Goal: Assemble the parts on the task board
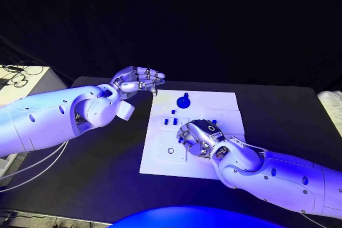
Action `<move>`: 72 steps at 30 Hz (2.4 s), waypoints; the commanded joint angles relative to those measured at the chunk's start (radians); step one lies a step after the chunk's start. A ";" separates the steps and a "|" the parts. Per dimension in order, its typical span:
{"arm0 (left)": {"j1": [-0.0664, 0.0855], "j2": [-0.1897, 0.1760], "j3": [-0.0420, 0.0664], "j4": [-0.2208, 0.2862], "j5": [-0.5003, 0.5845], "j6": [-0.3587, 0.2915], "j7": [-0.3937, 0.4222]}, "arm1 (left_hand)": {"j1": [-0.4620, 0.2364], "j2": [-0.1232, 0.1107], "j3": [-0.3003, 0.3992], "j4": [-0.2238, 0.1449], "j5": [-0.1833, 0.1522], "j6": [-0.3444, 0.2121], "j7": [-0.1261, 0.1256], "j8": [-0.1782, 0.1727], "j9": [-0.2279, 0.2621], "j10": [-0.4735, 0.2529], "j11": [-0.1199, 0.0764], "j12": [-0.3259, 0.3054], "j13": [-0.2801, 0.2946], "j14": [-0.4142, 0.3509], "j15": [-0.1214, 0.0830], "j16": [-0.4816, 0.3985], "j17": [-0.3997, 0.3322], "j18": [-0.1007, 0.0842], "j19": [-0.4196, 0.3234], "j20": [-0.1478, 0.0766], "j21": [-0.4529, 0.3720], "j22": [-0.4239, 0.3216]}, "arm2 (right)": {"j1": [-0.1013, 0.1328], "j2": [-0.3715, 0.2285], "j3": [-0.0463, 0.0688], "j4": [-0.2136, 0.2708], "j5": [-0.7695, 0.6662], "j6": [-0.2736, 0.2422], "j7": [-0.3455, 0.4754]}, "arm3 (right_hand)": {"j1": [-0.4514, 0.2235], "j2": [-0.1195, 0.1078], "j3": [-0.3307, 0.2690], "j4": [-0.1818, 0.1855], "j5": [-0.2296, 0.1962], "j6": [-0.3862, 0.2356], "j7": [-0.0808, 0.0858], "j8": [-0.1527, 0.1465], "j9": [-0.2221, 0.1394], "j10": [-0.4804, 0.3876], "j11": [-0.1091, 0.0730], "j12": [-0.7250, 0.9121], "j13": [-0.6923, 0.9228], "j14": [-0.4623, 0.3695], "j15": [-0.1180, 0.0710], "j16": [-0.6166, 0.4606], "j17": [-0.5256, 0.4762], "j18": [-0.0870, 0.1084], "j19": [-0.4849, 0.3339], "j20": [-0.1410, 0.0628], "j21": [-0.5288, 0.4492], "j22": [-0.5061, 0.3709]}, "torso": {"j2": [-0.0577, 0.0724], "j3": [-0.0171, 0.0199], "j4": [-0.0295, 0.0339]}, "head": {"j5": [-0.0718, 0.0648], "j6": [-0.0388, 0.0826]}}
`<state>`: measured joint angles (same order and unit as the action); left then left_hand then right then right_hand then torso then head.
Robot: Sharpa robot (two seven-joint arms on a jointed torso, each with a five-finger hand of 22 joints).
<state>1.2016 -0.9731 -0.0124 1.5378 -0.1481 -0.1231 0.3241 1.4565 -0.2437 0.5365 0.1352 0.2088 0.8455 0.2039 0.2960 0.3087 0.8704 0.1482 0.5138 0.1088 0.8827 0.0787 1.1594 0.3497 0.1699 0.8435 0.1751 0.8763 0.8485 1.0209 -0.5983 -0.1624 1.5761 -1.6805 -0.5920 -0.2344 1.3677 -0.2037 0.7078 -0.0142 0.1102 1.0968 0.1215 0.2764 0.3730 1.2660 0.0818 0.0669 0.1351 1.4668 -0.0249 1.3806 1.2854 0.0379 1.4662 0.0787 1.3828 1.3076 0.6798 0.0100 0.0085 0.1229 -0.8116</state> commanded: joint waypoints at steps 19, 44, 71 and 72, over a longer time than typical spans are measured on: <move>0.001 0.000 0.001 -0.001 0.007 0.020 -0.003 | -0.001 0.008 -0.006 0.000 0.000 -0.001 0.003 0.006 -0.002 -0.011 0.001 -0.002 -0.002 0.004 0.002 -0.005 0.002 0.014 0.004 0.000 -0.008 -0.002 | -0.002 0.002 -0.003 0.009 -0.036 0.054 0.013 | -0.096 -0.060 -0.072 0.014 0.001 -0.069 0.020 -0.053 -0.012 -0.118 0.007 -0.001 -0.045 0.015 0.029 -0.055 -0.087 0.031 -0.005 0.020 -0.165 0.109 | -0.001 0.0003 -0.0019 | -0.001 -0.002; 0.001 -0.001 0.001 -0.014 0.009 0.028 -0.012 | -0.001 0.009 -0.007 0.000 0.000 -0.001 0.003 0.007 -0.002 -0.013 0.001 -0.002 -0.002 0.003 0.002 -0.005 0.002 0.014 0.005 0.001 -0.010 -0.004 | 0.016 -0.077 0.005 0.105 0.031 -0.068 0.008 | -0.028 -0.033 -0.209 0.017 0.007 -0.104 0.034 -0.114 -0.039 -0.265 0.026 0.099 -0.056 -0.075 0.049 -0.100 -0.223 0.065 -0.074 0.043 -0.366 0.024 | -0.001 0.0007 -0.0021 | -0.027 0.020; -0.001 0.002 0.000 -0.017 0.010 0.042 -0.009 | -0.002 0.010 -0.009 0.000 -0.001 -0.002 0.003 0.008 -0.002 -0.013 0.001 -0.001 -0.001 0.002 0.002 -0.007 0.003 0.014 0.005 0.001 -0.013 -0.006 | 0.184 -0.256 0.021 0.071 0.081 0.298 0.010 | 0.067 -0.015 -0.503 0.128 0.021 -0.128 -0.017 -0.178 -0.065 -0.345 0.029 0.180 -0.067 -0.013 0.049 -0.026 -0.154 0.047 -0.017 0.040 -0.281 0.067 | 0.000 0.0000 -0.0020 | -0.046 0.044; -0.001 0.002 0.000 -0.017 0.010 0.042 -0.009 | -0.002 0.010 -0.009 0.000 -0.001 -0.002 0.003 0.008 -0.002 -0.013 0.001 -0.001 -0.001 0.002 0.002 -0.007 0.003 0.014 0.005 0.001 -0.013 -0.006 | 0.184 -0.253 0.021 0.066 0.077 0.302 0.007 | 0.068 -0.014 -0.504 0.130 0.021 -0.128 -0.017 -0.178 -0.065 -0.345 0.029 0.181 -0.067 -0.013 0.049 -0.026 -0.154 0.047 -0.017 0.041 -0.280 0.067 | 0.000 -0.0002 -0.0023 | -0.046 0.044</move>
<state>1.2008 -0.9724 -0.0131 1.5189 -0.1448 -0.0995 0.3079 1.4565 -0.2437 0.5310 0.1351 0.2087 0.8456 0.2038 0.3004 0.3078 0.8632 0.1483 0.5138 0.1080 0.8827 0.0787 1.1596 0.3513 0.1698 0.8434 0.1750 0.8680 0.8445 1.2040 -0.8545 -0.1409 1.6467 -1.5659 -0.3625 -0.2270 1.4268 -0.2204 0.2079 0.1134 0.1346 0.9679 0.1107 0.1027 0.3093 0.9247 0.1123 0.2444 0.0693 1.4557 0.0214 1.3612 1.1323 0.0765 1.4501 0.1167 1.1057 1.3077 0.6794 0.0105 0.0058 0.0773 -0.7665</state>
